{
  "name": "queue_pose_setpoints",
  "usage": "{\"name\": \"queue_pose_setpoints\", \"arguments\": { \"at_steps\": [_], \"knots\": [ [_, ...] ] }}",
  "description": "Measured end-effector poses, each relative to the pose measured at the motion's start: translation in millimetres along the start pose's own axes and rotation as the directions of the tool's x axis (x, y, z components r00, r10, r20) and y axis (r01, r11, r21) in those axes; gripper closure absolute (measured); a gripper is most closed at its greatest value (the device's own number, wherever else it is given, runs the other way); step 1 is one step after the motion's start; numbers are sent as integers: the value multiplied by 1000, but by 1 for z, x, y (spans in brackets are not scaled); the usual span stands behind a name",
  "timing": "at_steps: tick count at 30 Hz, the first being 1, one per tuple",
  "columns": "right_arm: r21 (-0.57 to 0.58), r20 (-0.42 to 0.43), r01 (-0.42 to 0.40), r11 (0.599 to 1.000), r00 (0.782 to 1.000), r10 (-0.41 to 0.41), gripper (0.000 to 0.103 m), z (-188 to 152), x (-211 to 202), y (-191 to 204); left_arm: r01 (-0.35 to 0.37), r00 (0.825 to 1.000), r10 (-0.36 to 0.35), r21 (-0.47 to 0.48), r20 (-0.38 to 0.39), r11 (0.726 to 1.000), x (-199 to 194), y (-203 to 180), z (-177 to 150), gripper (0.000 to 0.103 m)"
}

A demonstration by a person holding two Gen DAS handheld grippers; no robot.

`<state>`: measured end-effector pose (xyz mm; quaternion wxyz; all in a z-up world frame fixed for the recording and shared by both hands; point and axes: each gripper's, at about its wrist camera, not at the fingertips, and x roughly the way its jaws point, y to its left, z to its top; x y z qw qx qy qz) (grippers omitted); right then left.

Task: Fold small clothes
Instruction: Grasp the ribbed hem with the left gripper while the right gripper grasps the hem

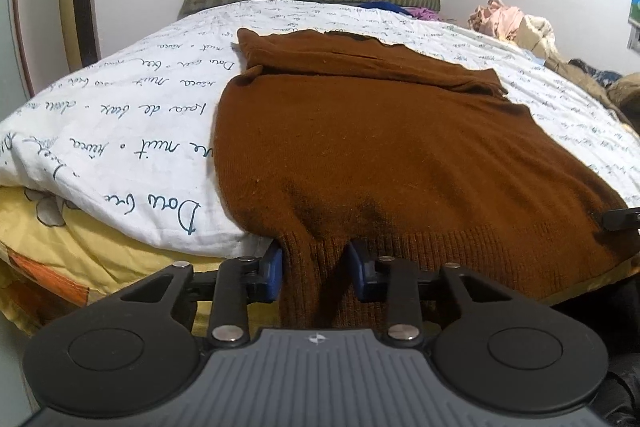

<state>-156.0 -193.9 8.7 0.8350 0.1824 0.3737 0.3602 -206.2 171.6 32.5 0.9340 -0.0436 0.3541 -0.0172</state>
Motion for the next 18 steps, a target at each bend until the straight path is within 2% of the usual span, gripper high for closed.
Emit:
{"name": "queue_pose_setpoints", "arguments": {
  "at_steps": [3,11,13,14,18],
  "knots": [
    [-4,8,-3,1000,1000,3,83,0,-5,0,26,1000,-26,-24,-2,999,-2,7,-3,76],
    [2,7,10,1000,1000,-10,83,-1,-7,0,58,998,-58,-51,-2,997,-7,16,-11,76],
    [-1,4,12,1000,1000,-12,83,-1,-7,1,78,997,-79,-64,-9,995,-6,19,-11,88],
    [-1,5,15,1000,1000,-15,83,-1,-7,2,99,995,-101,-79,-20,992,-6,21,-10,91],
    [-1,14,3,1000,1000,-2,83,3,-11,3,129,990,-134,-120,-36,984,-6,28,-11,93]
  ]
}}
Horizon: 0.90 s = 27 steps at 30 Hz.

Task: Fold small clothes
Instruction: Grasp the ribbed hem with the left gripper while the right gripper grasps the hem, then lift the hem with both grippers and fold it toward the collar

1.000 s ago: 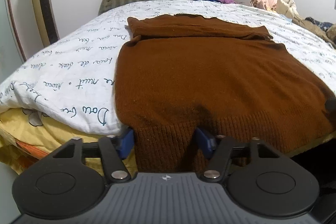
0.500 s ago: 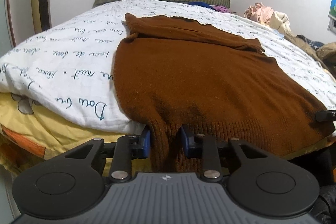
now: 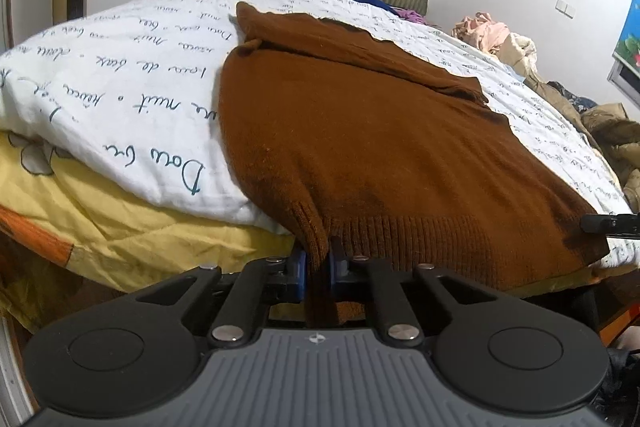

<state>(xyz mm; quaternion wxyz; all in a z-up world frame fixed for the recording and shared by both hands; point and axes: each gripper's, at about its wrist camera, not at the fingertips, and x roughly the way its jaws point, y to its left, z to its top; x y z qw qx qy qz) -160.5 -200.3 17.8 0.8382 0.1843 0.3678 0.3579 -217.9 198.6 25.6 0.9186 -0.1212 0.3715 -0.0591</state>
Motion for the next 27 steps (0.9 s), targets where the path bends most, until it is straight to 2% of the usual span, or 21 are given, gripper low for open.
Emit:
{"name": "queue_pose_setpoints", "arguments": {
  "at_steps": [3,11,19,27],
  "knots": [
    [-5,6,-1,1000,1000,1,83,2,-3,2,24,1000,-24,-49,2,999,-1,6,1,94],
    [17,35,-20,1000,999,20,86,6,-6,0,50,997,-46,-69,57,996,-13,8,10,94],
    [4,76,-38,999,996,38,87,28,-6,3,99,990,-91,-71,106,993,-21,8,45,94],
    [5,125,-59,998,990,58,88,68,-5,0,114,986,-103,-85,128,990,-4,3,82,94]
  ]
}}
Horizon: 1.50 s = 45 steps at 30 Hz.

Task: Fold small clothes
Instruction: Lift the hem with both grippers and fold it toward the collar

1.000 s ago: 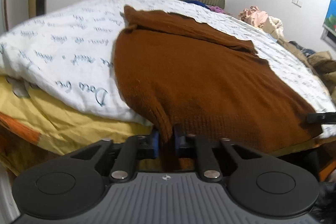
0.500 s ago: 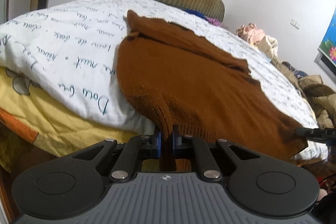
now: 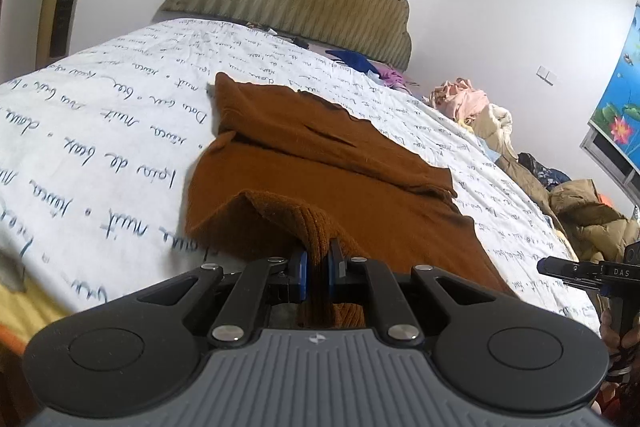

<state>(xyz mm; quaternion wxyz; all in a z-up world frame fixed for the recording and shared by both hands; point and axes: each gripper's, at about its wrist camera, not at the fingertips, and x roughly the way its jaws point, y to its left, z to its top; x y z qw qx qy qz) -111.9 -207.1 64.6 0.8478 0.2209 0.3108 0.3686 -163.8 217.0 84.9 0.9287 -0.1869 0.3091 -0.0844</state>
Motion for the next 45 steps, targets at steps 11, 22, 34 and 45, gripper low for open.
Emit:
{"name": "queue_pose_setpoints", "arguments": {
  "at_steps": [11,22,34,45],
  "knots": [
    [138,-174,105,985,982,-81,53,-40,-15,-25,-17,999,16,-26,-36,1000,-8,12,-32,94],
    [410,-154,-94,907,973,170,71,-73,12,-66,-43,998,40,-55,-51,998,-15,22,-44,94],
    [471,-78,-76,879,989,128,71,-85,-18,-91,-47,997,44,-45,-67,998,-11,24,-46,94],
    [416,-124,-124,901,974,191,89,-81,18,-74,-39,997,35,-56,-68,998,-9,25,-48,94]
  ]
}}
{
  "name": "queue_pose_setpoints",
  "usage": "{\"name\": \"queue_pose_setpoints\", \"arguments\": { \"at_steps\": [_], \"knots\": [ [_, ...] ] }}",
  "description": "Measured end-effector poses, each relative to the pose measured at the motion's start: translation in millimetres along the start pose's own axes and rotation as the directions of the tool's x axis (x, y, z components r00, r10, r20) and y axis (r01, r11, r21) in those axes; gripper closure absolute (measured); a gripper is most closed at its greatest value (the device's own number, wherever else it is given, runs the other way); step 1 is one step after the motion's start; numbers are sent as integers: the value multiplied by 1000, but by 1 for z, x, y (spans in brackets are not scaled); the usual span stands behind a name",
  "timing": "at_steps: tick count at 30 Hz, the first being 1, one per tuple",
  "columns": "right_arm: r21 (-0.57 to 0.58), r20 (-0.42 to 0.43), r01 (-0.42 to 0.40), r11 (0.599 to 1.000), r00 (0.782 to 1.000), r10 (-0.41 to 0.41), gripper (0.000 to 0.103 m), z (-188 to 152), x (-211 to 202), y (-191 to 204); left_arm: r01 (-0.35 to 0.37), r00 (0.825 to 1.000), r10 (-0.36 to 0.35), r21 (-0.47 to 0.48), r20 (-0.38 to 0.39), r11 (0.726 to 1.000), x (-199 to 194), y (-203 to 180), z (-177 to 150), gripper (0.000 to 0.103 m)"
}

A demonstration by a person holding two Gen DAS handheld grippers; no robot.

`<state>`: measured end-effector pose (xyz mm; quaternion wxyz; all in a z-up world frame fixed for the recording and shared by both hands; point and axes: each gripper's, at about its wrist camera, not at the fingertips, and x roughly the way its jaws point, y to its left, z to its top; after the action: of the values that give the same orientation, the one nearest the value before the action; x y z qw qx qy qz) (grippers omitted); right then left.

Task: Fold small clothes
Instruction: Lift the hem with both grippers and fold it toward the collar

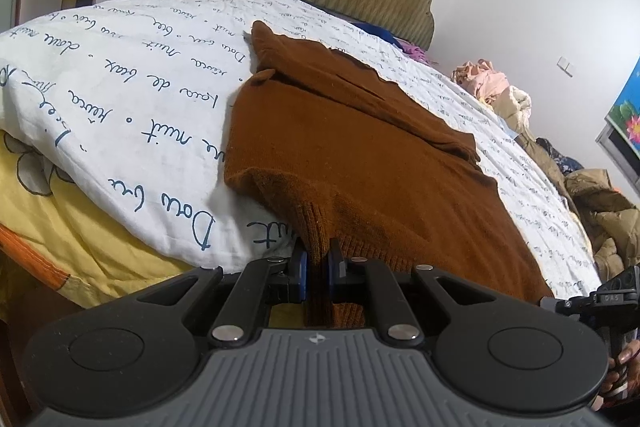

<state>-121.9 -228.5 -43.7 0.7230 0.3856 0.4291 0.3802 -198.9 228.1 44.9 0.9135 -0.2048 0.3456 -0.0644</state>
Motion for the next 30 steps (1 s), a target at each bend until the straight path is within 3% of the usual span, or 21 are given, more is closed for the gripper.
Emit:
{"name": "queue_pose_setpoints", "arguments": {
  "at_steps": [3,7,11,17,22,27,30],
  "knots": [
    [-20,27,26,999,999,-25,91,0,-4,8,10,1000,-10,-9,3,1000,0,0,2,94],
    [-63,64,2,998,998,2,91,12,-8,28,41,999,-40,-18,22,999,-3,-2,15,94],
    [-127,88,-18,992,996,29,91,45,-2,55,86,996,-84,-49,44,995,4,-6,41,94],
    [-184,174,-43,982,982,75,91,112,16,86,89,990,-84,-48,109,995,32,-15,98,94],
    [-149,268,-46,988,960,85,91,183,35,85,76,989,-58,-140,133,987,84,-2,168,94],
    [-87,328,8,996,945,21,91,262,65,71,-11,992,31,-154,126,988,158,1,239,94],
    [-22,359,56,998,932,-45,91,304,93,49,-63,995,76,-164,72,985,210,4,270,94]
  ]
}}
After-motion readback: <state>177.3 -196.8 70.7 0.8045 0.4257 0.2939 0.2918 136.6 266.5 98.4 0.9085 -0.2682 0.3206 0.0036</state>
